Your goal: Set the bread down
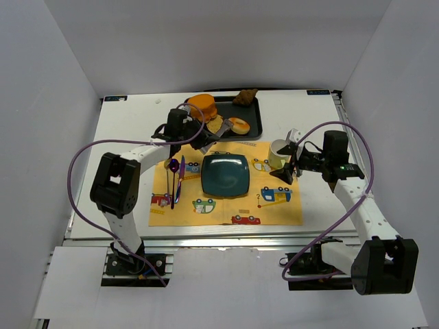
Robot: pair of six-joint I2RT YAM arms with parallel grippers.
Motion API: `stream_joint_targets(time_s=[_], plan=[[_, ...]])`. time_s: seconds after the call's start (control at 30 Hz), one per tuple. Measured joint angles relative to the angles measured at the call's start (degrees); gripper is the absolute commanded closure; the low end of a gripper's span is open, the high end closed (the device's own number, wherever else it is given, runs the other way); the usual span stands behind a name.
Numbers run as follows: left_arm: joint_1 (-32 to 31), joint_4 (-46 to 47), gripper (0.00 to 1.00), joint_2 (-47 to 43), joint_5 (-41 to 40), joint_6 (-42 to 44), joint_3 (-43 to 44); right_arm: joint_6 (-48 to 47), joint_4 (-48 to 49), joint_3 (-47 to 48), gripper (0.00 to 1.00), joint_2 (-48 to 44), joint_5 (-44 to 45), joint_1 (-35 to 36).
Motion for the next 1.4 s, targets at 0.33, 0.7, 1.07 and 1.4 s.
stream_joint_targets(time_s=[0.33, 0.7, 1.07, 1.4], plan=[[0.0, -3.23, 1.0, -8.82, 0.64, 2.9, -4.52, -0.71, -0.21, 0.0, 0.13, -0.6, -0.05, -0.36], [0.0, -14.41, 1.0, -33.33, 6.09, 13.68, -23.97, -1.76, -0.5, 0.0, 0.13, -0.59, -1.2, -0.7], [0.0, -19.63, 0.43, -38.2, 6.4, 16.95, -29.97, -1.78, -1.02, 0.0, 0.12, -0.2, -1.85, -0.7], [2.76, -25.61, 0.45, -43.37, 3.74, 18.29, -26.62, -2.06, -2.01, 0.0, 0.11, -0.17, -2.04, -0.7]])
